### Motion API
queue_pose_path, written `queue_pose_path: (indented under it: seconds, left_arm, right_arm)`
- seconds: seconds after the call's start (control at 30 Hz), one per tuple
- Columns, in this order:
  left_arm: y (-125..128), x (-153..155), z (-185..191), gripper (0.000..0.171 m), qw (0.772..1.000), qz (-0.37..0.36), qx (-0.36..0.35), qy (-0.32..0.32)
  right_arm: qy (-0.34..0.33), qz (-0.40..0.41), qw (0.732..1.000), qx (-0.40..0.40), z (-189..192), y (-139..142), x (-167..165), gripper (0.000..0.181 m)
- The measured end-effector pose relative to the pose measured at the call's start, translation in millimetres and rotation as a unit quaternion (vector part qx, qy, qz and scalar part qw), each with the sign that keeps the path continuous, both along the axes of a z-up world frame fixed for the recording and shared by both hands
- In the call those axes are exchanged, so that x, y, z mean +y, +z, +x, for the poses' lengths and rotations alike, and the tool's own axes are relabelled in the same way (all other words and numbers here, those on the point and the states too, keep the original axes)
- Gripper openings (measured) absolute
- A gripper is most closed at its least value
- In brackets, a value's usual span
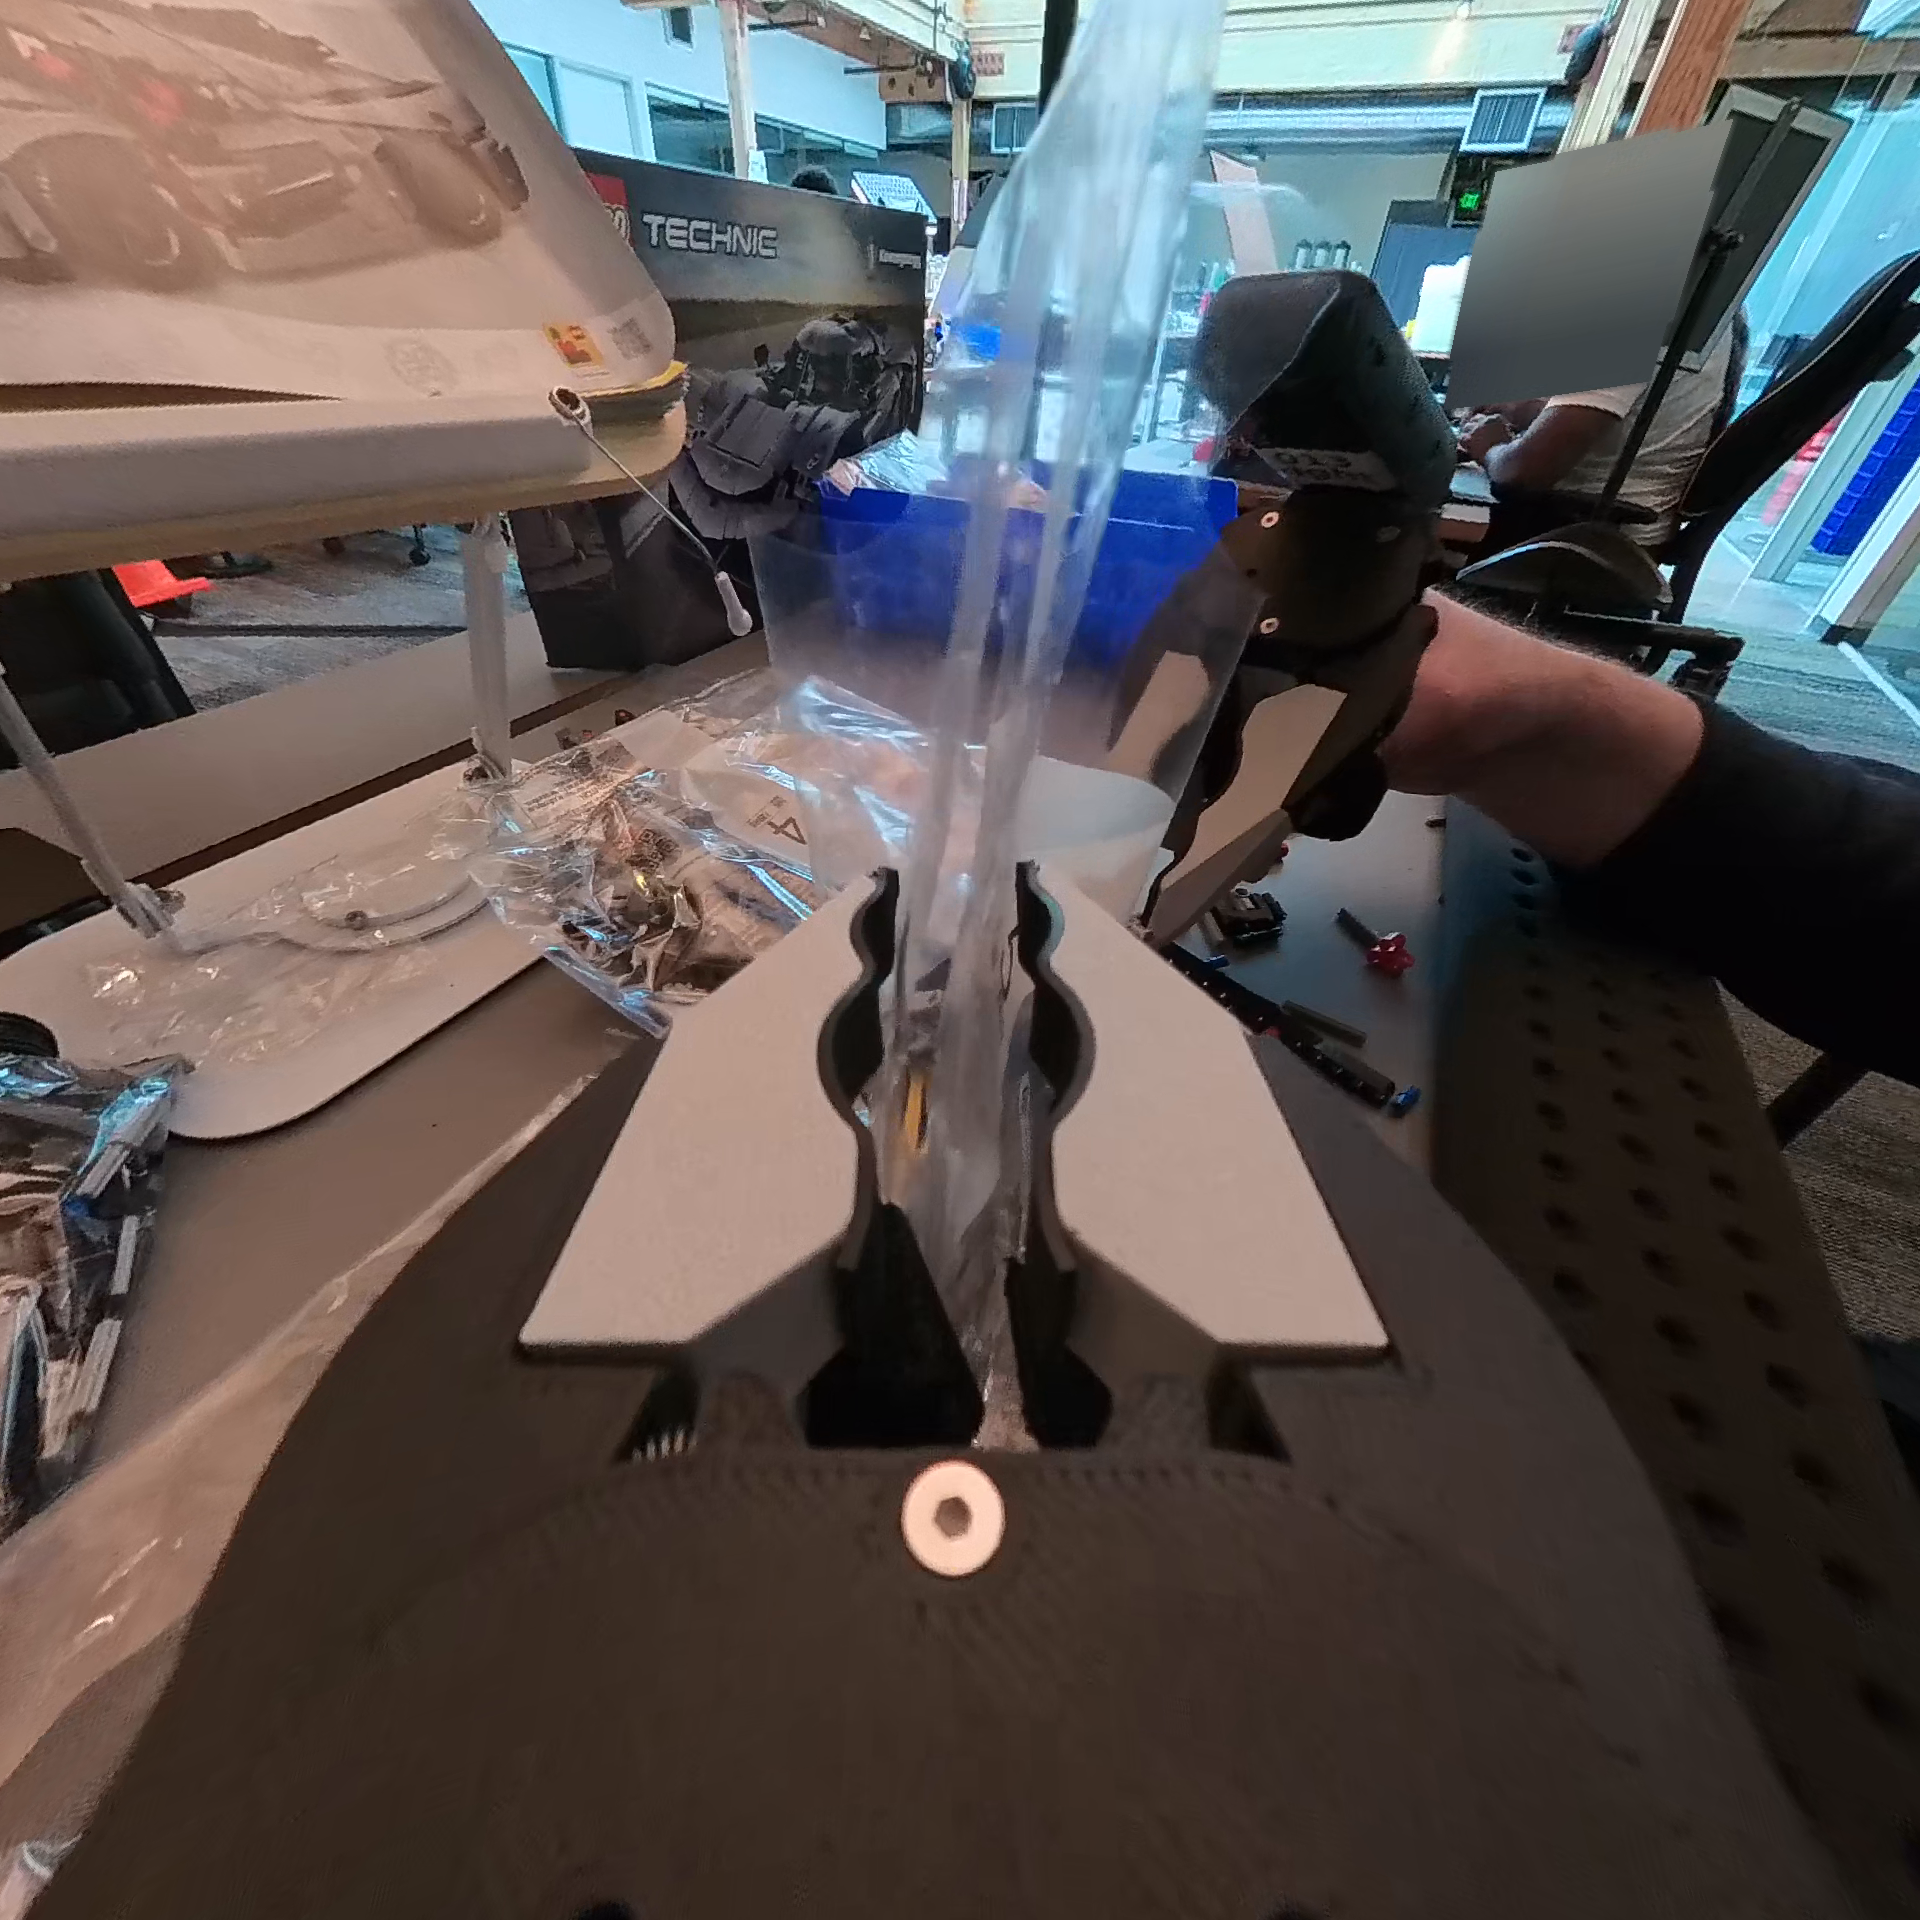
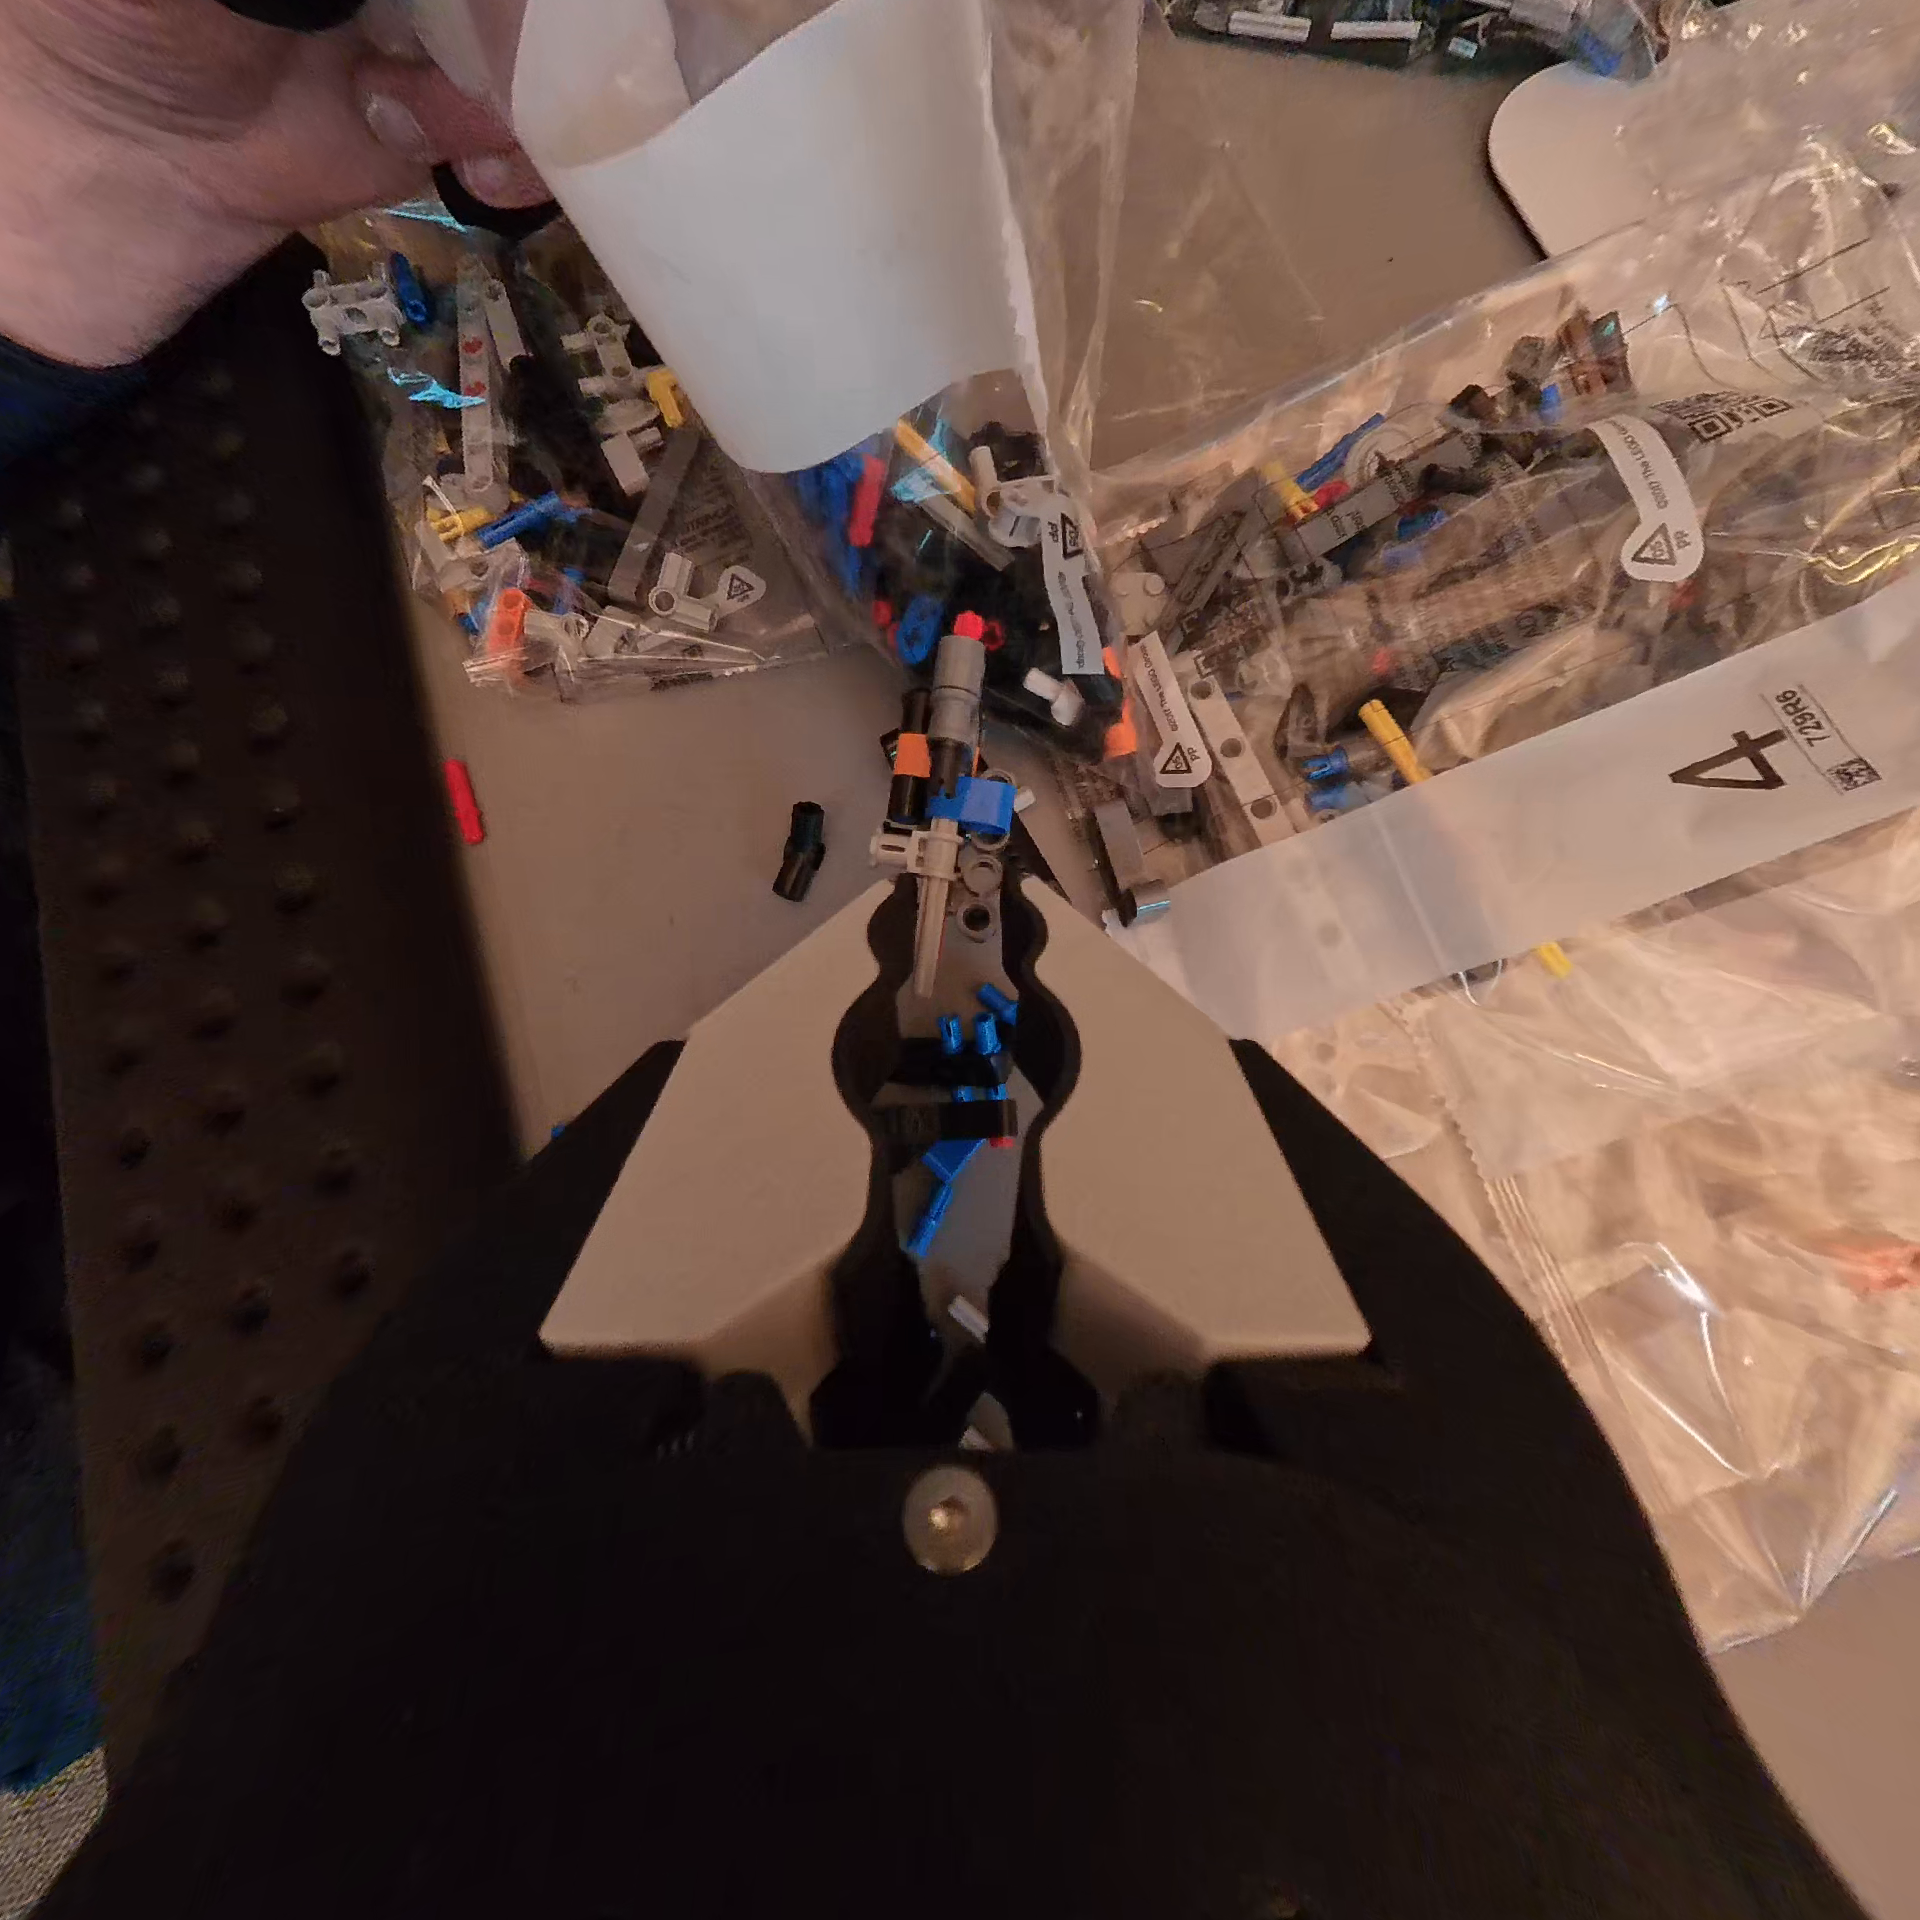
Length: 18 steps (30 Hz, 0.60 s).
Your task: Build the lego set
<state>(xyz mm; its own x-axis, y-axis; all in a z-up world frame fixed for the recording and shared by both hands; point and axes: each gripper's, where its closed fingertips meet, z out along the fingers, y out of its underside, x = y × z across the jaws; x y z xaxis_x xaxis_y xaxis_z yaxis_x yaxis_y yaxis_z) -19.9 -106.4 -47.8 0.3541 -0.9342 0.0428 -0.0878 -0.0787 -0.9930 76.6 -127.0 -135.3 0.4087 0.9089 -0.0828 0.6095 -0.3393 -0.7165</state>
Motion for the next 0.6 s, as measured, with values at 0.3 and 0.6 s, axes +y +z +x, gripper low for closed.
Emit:
queue_pose_path:
  seconds: [0.3, 0.6]
  left_arm:
    - [-5.8, 0.3, 1.9, 0.021, 1.0, -0.002, 0.015, 0.005]
    - [-13.8, 4.3, 3.2, 0.02, 0.999, -0.019, 0.025, 0.004]
  right_arm:
    - [0.0, 0.005, 1.0, 0.005, -1.0, 1.3, 0.2, 0.013]
    - [0.006, 0.028, 0.999, 0.015, -3.5, 9.3, -0.1, 0.014]
